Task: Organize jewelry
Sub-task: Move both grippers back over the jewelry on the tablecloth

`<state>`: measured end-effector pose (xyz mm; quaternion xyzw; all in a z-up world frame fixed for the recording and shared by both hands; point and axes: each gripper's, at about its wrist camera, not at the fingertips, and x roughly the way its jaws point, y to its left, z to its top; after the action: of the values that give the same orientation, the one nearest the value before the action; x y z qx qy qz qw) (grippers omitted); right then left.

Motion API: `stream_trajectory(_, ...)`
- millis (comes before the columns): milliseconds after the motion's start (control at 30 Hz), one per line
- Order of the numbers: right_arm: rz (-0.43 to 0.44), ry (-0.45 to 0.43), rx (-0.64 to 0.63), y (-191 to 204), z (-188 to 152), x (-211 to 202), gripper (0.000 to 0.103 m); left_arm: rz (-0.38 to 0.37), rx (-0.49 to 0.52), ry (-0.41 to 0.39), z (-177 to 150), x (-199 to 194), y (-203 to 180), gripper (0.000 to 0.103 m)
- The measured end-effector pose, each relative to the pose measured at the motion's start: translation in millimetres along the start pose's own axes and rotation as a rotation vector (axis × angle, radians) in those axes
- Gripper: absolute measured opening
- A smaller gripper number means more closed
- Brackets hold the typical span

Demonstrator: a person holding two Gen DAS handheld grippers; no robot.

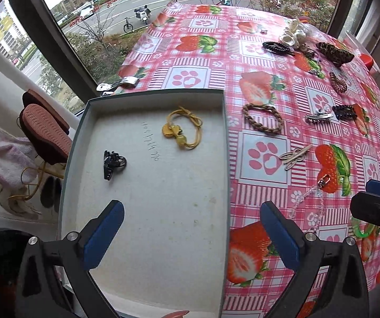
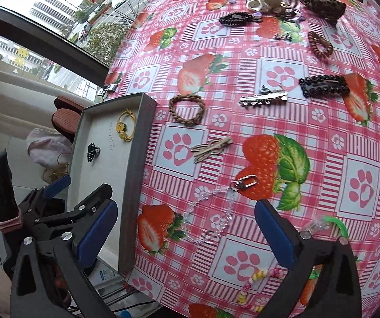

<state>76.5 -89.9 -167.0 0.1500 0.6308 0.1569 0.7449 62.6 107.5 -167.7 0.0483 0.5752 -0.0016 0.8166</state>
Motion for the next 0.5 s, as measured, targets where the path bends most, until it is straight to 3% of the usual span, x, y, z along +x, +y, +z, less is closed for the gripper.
stream_trajectory(500, -0.237, 0.011, 0.219, -132.8, -42.4, -44.6, 0.103, -0.074, 0.154, 0.058, 1.1, 12.3, -83.5, 0.103)
